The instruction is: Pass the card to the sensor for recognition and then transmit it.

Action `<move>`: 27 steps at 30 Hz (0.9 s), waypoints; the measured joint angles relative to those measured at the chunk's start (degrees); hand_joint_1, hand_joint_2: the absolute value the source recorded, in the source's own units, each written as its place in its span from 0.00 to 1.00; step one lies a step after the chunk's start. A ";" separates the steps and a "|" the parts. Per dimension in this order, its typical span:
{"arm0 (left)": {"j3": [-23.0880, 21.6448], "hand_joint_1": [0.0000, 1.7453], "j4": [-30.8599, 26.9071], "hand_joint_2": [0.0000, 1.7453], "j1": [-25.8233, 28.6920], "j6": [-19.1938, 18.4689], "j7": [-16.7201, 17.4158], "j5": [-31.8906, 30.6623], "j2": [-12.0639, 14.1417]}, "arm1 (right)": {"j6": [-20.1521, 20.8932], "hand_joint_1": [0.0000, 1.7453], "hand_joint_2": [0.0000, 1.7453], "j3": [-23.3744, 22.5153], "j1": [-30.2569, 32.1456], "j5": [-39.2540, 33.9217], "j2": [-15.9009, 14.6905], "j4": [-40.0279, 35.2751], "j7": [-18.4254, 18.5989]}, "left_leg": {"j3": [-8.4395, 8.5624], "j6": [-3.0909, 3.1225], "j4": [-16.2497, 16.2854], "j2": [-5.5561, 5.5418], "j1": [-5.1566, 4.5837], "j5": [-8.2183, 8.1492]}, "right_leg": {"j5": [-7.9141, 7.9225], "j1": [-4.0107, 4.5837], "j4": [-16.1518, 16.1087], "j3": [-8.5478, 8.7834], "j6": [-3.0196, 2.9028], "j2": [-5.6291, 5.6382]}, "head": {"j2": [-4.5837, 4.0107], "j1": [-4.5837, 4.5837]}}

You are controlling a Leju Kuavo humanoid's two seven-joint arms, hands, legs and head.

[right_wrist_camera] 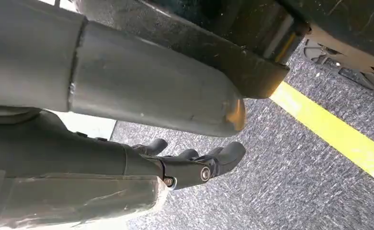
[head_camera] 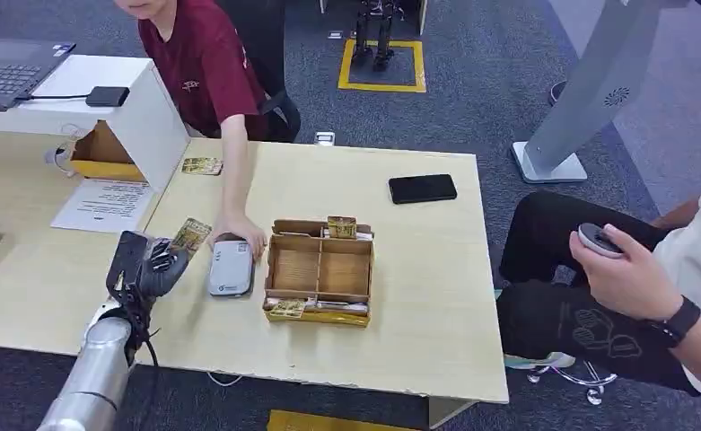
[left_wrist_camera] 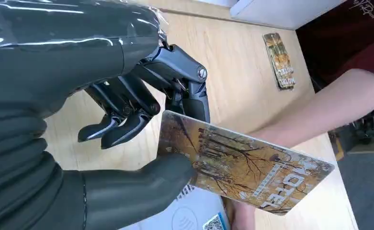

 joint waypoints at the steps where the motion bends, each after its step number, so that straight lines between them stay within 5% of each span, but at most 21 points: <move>1: 0.00 1.00 -0.38 1.00 -0.13 -1.90 0.64 0.82 0.95 | 0.00 0.00 0.00 0.04 0.00 -0.09 0.00 0.00 0.00 | 0.00 0.00 0.00 0.00 0.02 0.00 | 0.00 0.02 0.00 -0.01 0.00 0.01 | 0.00 0.00; 5: -0.02 1.00 -0.53 1.00 -0.91 -9.36 2.08 4.21 5.52 | 0.04 0.00 0.00 0.35 -0.02 0.15 -0.02 0.02 -0.07 | -0.03 -0.01 -0.01 0.12 0.10 0.00 | 0.02 0.09 0.03 -0.03 -0.04 0.10 | 0.00 0.02; 9: -0.07 1.00 -0.44 1.00 -1.27 -21.06 3.26 10.55 14.26 | 0.15 0.00 0.00 1.20 -0.02 0.31 -0.06 0.09 -0.44 | -0.09 -0.09 -0.02 0.48 0.20 0.01 | 0.13 0.20 0.05 -0.21 -0.21 0.48 | 0.00 0.02; 13: -0.72 1.00 -2.89 1.00 2.20 -27.83 7.16 20.59 22.99 | 0.31 0.00 0.00 1.77 -0.03 0.09 -0.15 0.22 -0.59 | -0.09 -0.27 -0.02 0.70 0.35 -0.06 | 0.09 0.26 0.05 -0.30 -0.32 0.67 | 0.00 0.02; 19: -1.51 1.00 -10.38 1.00 10.44 -29.76 11.59 30.54 34.14 | 0.44 0.00 0.00 2.91 -0.14 -0.50 -0.24 0.26 -0.66 | -0.10 -0.34 -0.02 0.53 0.40 -0.11 | -0.04 0.32 0.04 -0.35 -0.48 0.52 | 0.00 0.00; 27: -2.10 1.00 -13.86 1.00 13.83 -29.63 12.49 31.00 38.52 | 0.50 0.00 0.00 3.65 -0.31 -0.59 -0.24 0.26 -0.66 | -0.11 -0.40 -0.02 0.50 0.41 -0.06 | 0.03 0.34 0.04 -0.24 -0.56 0.47 | 0.00 0.00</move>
